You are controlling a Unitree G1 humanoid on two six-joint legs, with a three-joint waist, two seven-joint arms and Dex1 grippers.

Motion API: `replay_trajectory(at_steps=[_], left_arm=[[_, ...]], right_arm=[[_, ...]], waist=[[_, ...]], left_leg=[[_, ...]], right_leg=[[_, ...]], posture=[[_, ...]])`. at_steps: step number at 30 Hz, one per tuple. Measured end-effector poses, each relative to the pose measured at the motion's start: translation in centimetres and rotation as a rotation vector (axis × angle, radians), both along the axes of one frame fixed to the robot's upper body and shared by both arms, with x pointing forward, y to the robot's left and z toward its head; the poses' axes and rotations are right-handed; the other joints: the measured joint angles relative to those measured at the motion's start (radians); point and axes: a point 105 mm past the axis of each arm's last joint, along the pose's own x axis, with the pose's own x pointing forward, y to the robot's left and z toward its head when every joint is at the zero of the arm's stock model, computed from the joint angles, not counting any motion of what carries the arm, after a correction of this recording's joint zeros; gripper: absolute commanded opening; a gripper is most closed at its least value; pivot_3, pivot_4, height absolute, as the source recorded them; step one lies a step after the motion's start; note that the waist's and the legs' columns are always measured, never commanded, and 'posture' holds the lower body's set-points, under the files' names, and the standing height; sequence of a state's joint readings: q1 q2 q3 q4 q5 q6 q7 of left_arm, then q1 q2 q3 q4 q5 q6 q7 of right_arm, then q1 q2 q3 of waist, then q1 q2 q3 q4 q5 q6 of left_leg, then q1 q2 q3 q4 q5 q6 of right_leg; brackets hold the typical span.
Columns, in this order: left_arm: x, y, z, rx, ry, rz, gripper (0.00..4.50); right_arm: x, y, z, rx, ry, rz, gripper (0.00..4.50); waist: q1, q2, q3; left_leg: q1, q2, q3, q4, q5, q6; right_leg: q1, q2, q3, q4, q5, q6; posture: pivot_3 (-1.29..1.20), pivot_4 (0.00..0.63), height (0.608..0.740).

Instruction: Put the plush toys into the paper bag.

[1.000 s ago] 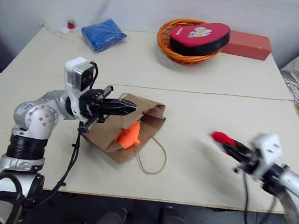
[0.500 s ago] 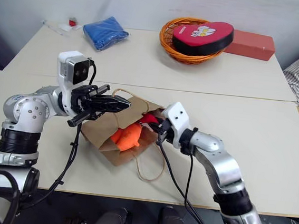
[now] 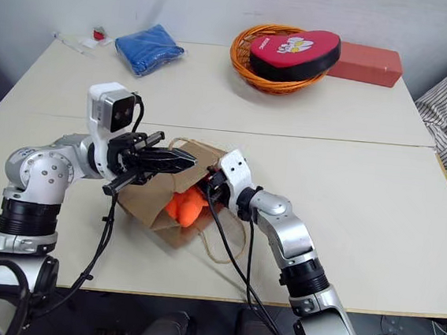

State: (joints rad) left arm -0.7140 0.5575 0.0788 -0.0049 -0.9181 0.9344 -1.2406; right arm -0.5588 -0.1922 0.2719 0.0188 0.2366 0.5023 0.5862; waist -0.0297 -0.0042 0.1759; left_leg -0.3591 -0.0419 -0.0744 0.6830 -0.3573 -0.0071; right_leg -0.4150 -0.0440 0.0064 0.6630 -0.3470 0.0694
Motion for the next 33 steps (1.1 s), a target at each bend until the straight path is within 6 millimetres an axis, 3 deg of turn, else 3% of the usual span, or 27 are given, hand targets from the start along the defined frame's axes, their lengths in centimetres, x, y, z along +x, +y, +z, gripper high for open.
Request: replay_trajectory(at_steps=[5,9,13,17,20,25,33], left_arm=[[-0.1,0.4,0.0,-0.007,-0.016,0.022,0.0],[-0.1,0.6,-0.1,-0.015,-0.025,0.042,0.0],[-0.1,0.7,-0.5,-0.02,-0.015,0.06,0.0],[-0.3,0.5,-0.4,-0.019,-0.031,0.06,0.0],[-0.3,0.5,-0.4,-0.021,-0.032,0.059,0.0],[-0.4,0.4,-0.2,-0.028,-0.029,0.055,0.0],[0.4,2.0,1.9,-0.056,-0.065,0.122,0.0]], right_arm=[[-1.8,-2.8,1.5,0.029,0.022,0.06,4.33],[-4.5,-6.3,3.3,0.103,0.09,0.124,4.33],[-6.7,-9.9,3.8,0.135,0.187,0.144,4.33],[-8.0,-13.3,3.4,0.192,0.356,0.062,4.33],[-9.1,-14.9,1.0,0.157,0.541,-0.046,4.33],[-9.8,-14.4,-2.3,0.148,0.722,-0.148,4.33],[-9.9,-11.4,-2.6,0.226,0.836,-0.101,4.33]], waist=[[0.002,0.0,0.0],[0.006,0.0,0.0],[0.007,0.0,0.0],[0.011,0.0,0.0],[0.013,0.0,0.0],[0.013,0.0,0.0],[0.009,-0.001,0.0]], left_leg=[[0.0,0.0,0.0,0.0,0.0,0.0],[0.0,0.0,0.0,-0.001,0.0,0.0],[0.0,0.0,0.0,-0.001,0.0,0.001],[0.0,0.0,0.0,0.0,-0.001,0.001],[0.0,0.001,0.0,-0.001,-0.001,0.001],[0.0,0.001,0.001,0.0,0.0,0.001],[0.001,0.001,0.0,-0.001,0.0,0.001]], right_leg=[[0.001,0.0,0.0,-0.001,0.0,0.0],[0.001,0.0,0.0,-0.002,0.0,0.0],[0.002,0.0,0.0,-0.002,0.0,0.0],[0.002,0.0,0.001,-0.002,0.0,0.0],[0.002,0.0,0.001,-0.002,0.0,0.0],[0.002,0.0,0.001,-0.001,0.0,0.0],[0.002,0.0,0.001,-0.001,0.0,0.0]], posture=[[0.0,0.15,0.74],[0.0,0.15,0.74],[0.0,0.15,0.74],[0.0,0.15,0.74],[0.0,0.15,0.74],[0.0,0.15,0.74],[0.0,0.15,0.74]])
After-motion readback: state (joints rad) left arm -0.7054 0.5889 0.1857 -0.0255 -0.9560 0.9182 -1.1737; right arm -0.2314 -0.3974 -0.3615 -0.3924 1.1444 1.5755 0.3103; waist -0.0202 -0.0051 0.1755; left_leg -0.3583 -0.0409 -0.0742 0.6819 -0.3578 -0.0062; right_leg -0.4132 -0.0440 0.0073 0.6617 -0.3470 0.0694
